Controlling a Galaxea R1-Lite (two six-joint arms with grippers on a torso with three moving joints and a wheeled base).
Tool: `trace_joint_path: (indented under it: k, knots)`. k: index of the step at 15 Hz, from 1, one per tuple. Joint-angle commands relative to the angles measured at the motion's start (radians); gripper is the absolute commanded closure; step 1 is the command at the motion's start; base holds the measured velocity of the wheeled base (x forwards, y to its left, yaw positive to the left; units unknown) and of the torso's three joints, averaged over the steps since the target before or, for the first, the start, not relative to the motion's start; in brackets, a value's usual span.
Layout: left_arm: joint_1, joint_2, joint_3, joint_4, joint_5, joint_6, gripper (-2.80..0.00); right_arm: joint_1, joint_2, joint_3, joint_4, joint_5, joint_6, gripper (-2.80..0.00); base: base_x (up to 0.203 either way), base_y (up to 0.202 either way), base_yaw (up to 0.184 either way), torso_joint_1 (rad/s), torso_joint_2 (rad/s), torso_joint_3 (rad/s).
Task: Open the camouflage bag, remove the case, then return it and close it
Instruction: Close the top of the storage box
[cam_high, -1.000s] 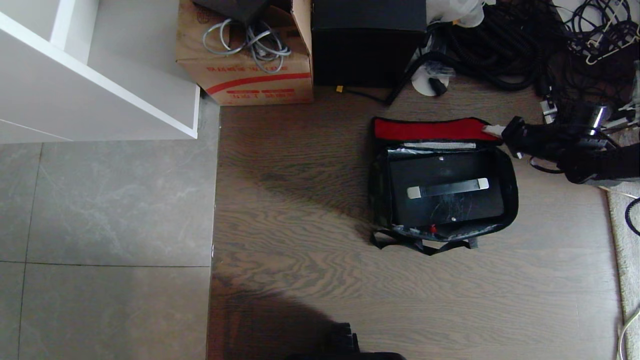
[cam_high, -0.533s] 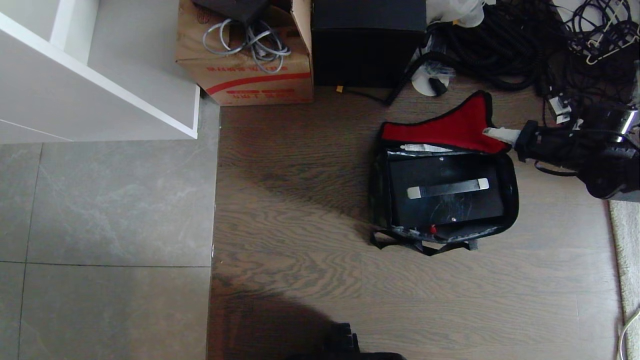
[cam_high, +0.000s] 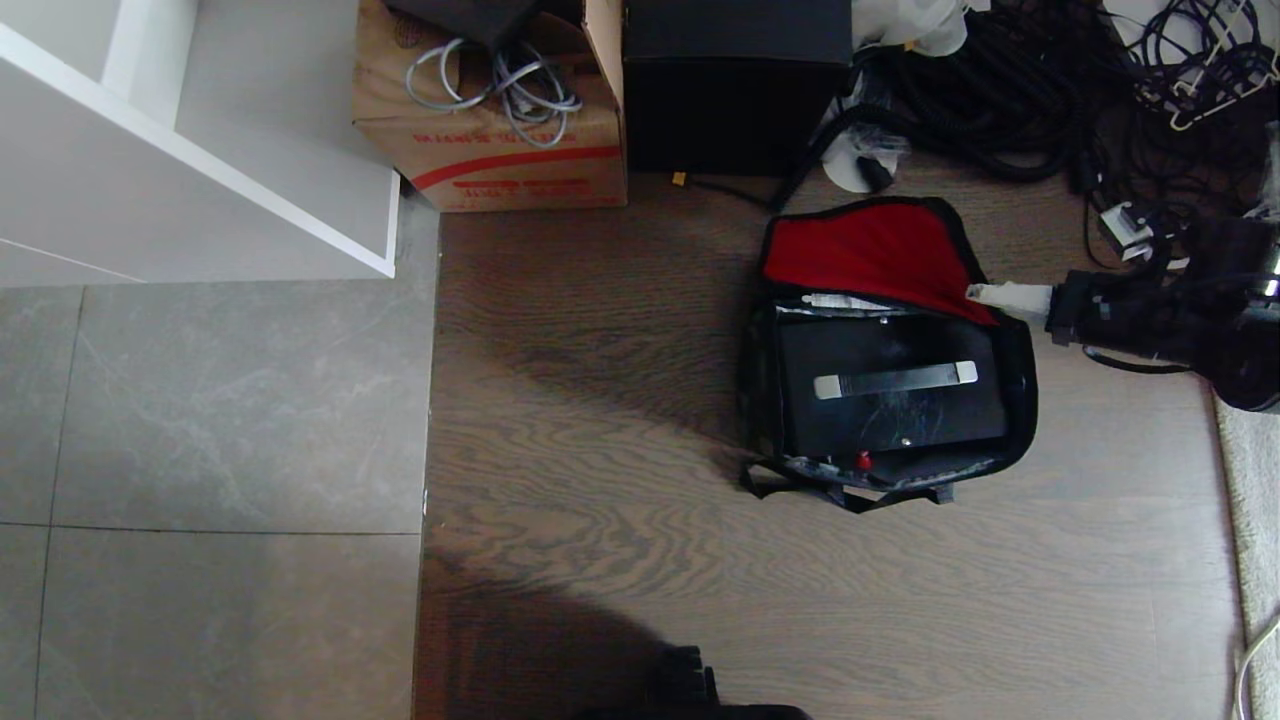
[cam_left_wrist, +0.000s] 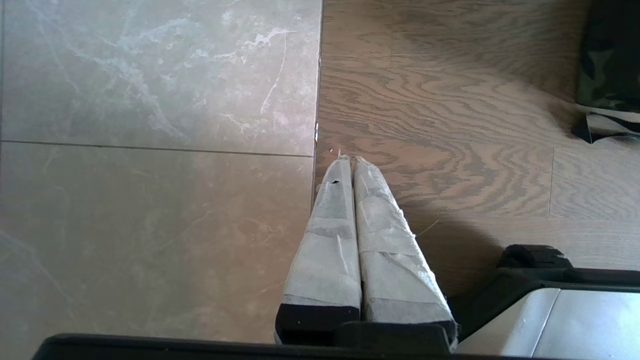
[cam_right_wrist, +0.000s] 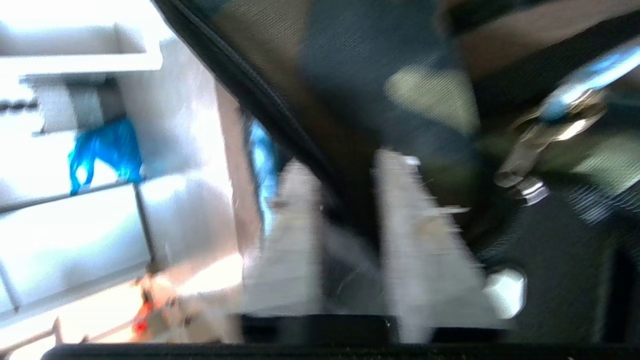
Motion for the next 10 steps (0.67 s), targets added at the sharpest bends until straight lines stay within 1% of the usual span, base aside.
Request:
trace_joint_path:
  k: [1,3,4,5,6,7,8,9,10]
  knots:
    - [0.0,0.0,0.0,0.0,0.0,0.0,0.0,0.0,-0.013,0.009,0.026,0.017,-0.002,-2.8,0.0,0.0,0.0,0.0,0.0,0.0]
    - [0.0,0.0,0.0,-0.002,0.0,0.0,0.0,-0.001,-0.027,0.05,0.048,0.043,-0.003,-2.8,0.0,0.0,0.0,0.0,0.0,0.0]
    - [0.0,0.0,0.0,0.0,0.0,0.0,0.0,-0.002,-0.039,0.087,0.073,0.074,-0.014,-2.8,0.0,0.0,0.0,0.0,0.0,0.0]
    - [0.0,0.0,0.0,0.0,0.0,0.0,0.0,-0.014,-0.066,0.13,0.119,0.116,-0.054,-2.8,0.0,0.0,0.0,0.0,0.0,0.0]
    - [0.0,0.0,0.0,0.0,0.0,0.0,0.0,-0.043,-0.088,0.173,0.19,0.144,-0.128,-2.8,0.0,0.0,0.0,0.0,0.0,0.0]
    - [0.0,0.0,0.0,0.0,0.0,0.0,0.0,-0.071,-0.103,0.199,0.27,0.165,-0.244,-2.8,0.0,0.0,0.0,0.0,0.0,0.0]
    - [0.0,0.0,0.0,0.0,0.0,0.0,0.0,-0.094,-0.115,0.222,0.388,0.177,-0.379,-2.8,0.0,0.0,0.0,0.0,0.0,0.0]
    - [0.0,0.0,0.0,0.0,0.0,0.0,0.0,-0.116,-0.127,0.236,0.548,0.181,-0.537,-2.8,0.0,0.0,0.0,0.0,0.0,0.0]
    - [0.0,0.0,0.0,0.0,0.0,0.0,0.0,-0.137,-0.134,0.244,0.715,0.183,-0.716,-2.8,0.0,0.0,0.0,0.0,0.0,0.0]
